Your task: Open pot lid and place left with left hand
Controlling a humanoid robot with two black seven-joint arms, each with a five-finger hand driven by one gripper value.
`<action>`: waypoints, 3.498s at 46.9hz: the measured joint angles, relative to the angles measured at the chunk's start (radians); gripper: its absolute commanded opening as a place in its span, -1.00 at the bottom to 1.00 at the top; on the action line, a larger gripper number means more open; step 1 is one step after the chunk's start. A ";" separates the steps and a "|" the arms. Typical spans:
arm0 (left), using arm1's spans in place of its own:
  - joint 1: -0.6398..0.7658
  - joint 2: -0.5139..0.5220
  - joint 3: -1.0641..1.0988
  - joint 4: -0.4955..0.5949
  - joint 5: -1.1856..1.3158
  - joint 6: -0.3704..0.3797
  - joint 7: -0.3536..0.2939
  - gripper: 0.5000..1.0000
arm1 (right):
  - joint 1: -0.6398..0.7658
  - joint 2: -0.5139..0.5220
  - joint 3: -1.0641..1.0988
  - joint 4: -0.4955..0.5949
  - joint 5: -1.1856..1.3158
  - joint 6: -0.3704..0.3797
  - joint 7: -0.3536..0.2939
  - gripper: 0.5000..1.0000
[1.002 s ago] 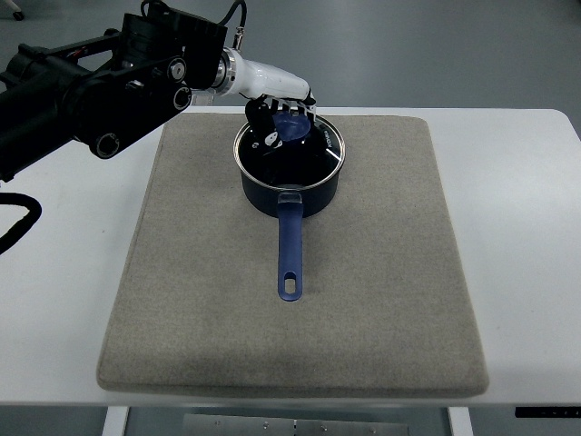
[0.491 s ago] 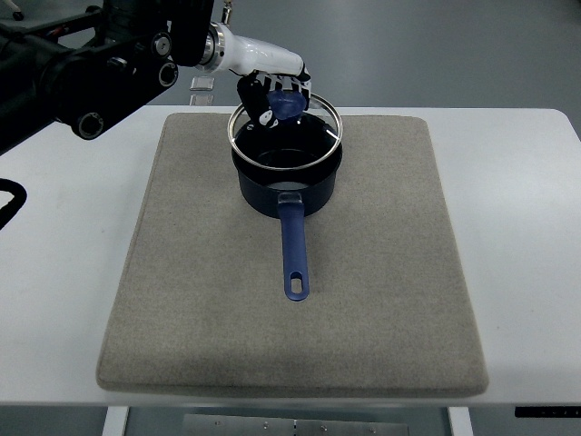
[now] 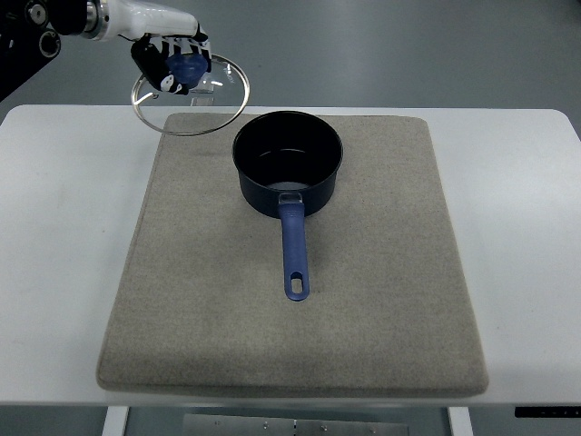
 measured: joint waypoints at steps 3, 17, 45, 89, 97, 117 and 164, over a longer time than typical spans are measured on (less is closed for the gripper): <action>0.022 0.025 0.000 -0.006 0.000 0.001 0.000 -1.00 | 0.000 0.000 0.000 0.000 0.000 0.000 0.000 0.67; 0.151 0.031 0.002 -0.007 0.009 0.115 0.000 -1.00 | 0.000 0.000 0.000 0.000 0.000 0.000 0.000 0.67; 0.272 -0.038 0.014 0.003 0.034 0.266 0.002 0.87 | 0.000 0.000 0.000 0.000 0.000 0.000 0.000 0.67; 0.280 0.092 0.000 0.036 -0.898 0.290 -0.002 0.98 | 0.000 0.000 0.000 0.000 0.000 0.000 0.000 0.67; 0.327 0.077 -0.011 0.037 -1.126 0.278 -0.004 0.98 | 0.000 0.000 0.000 0.000 0.000 0.000 0.000 0.67; 0.341 0.002 -0.017 0.114 -1.670 0.111 0.002 0.98 | 0.000 0.000 0.000 0.000 0.000 0.000 0.000 0.67; 0.452 -0.058 -0.180 0.254 -2.113 -0.074 0.318 0.98 | 0.000 0.000 0.000 0.000 0.000 0.000 0.000 0.67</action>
